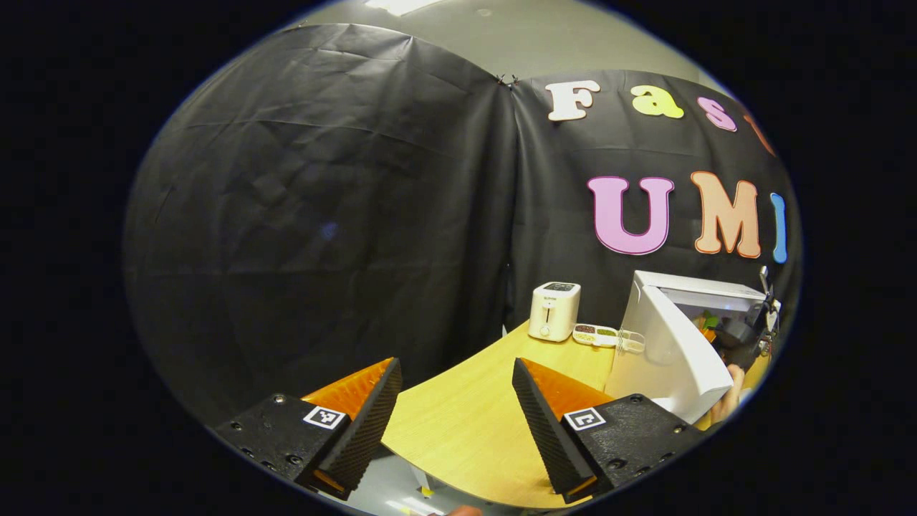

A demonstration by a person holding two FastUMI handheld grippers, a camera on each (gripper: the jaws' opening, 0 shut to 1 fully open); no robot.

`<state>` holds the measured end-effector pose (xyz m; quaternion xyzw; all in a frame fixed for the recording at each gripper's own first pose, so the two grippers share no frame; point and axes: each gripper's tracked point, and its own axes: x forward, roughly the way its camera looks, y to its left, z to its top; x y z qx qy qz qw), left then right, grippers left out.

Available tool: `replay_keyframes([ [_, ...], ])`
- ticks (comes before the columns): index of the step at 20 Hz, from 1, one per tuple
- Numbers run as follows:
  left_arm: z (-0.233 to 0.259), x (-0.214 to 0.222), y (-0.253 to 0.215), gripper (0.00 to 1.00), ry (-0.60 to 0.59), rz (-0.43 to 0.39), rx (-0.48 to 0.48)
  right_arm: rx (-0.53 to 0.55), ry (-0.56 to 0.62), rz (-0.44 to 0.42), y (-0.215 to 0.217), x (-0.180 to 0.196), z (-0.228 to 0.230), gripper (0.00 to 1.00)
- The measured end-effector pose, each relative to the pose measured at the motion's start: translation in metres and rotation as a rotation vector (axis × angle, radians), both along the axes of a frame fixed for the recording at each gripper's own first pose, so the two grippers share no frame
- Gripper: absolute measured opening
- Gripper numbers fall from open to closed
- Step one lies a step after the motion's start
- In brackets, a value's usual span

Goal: Open the microwave oven with the left hand, put the food in, and close the microwave oven.

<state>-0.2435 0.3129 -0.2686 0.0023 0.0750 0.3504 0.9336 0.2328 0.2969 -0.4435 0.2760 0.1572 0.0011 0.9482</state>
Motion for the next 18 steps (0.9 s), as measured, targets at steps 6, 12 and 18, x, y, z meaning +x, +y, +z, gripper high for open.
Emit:
replay_keyframes([
  [6,-0.003,-0.003,0.005,0.95,0.008,0.021,-0.004,-0.071,0.018,-0.010,-0.016,0.017,-0.008,0.36],
  [12,0.000,-0.004,0.002,0.91,0.000,0.022,0.006,-0.228,0.056,-0.043,-0.035,0.022,-0.019,0.51],
  [18,0.001,-0.005,0.003,0.95,0.005,0.025,0.017,-0.347,0.032,-0.096,-0.055,0.026,-0.010,0.85],
])
